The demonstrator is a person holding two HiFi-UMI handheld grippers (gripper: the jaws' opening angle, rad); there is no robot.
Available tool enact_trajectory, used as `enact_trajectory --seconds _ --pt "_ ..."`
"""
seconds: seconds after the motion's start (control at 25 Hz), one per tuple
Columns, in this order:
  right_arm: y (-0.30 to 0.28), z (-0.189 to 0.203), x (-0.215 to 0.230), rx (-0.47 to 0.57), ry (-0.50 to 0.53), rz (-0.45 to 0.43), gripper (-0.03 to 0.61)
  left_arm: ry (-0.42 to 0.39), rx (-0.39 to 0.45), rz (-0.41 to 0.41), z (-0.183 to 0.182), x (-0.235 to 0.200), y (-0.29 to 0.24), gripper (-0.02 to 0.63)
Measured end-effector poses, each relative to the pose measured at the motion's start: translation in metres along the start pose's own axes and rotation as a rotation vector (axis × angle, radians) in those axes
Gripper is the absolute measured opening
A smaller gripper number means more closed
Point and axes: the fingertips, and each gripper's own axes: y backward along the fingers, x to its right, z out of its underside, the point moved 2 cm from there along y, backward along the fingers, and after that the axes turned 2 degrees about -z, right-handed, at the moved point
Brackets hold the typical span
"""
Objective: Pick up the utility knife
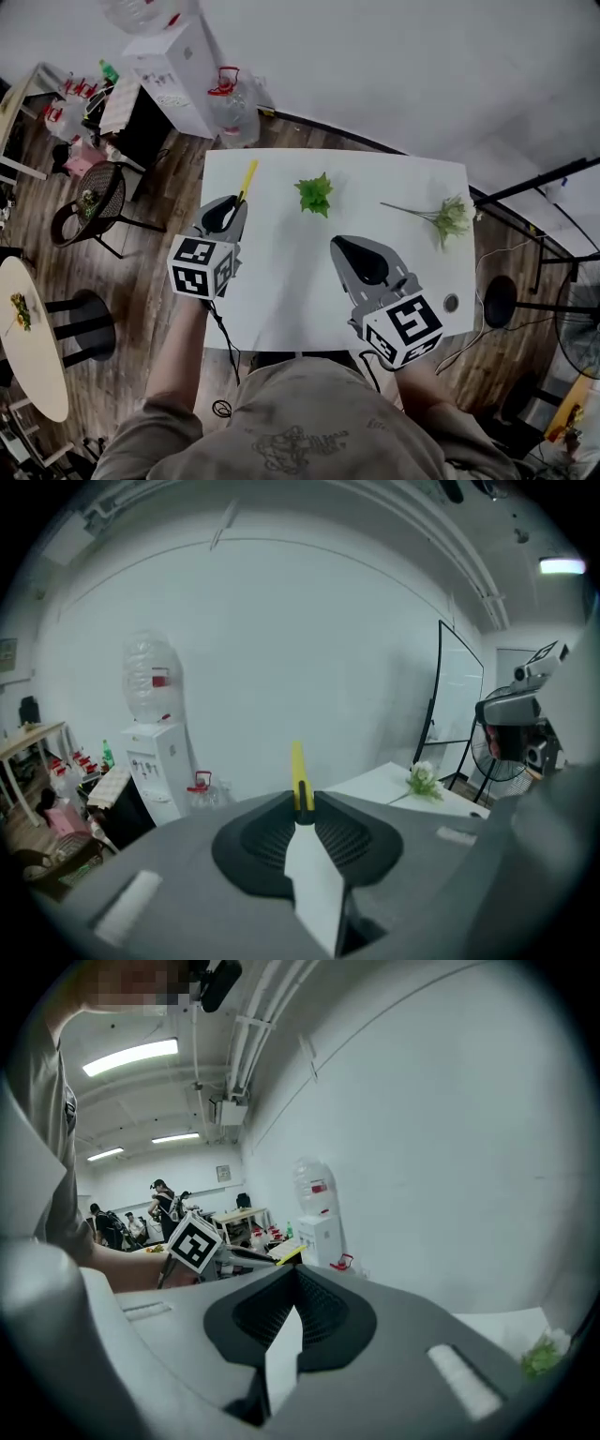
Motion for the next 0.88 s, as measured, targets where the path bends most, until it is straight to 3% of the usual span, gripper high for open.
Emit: enact_trajectory --seconds 0.2,0.48,0.76,0.88 --pt "0.036 -0.028 -0.009 0.077 0.058 0.026 0.029 -0.043 0.123 -0.028 -0.041 0.013 0.05 0.064" --pt "0.078 -0.044 -0.02 0.144 0.056 0.076 0.029 -0.078 0.214 -0.032 -0.067 0.041 0.117 0.064" --pt "0.11 -0.059 -0.045 0.198 0.121 0.079 0.028 -0.061 0.317 -0.026 -0.078 0.067 0.17 0.065" --pt "0.117 -0.056 -0.051 0.198 0.122 0.087 0.028 -0.063 0.311 -0.022 -0.07 0.076 0.179 0.064"
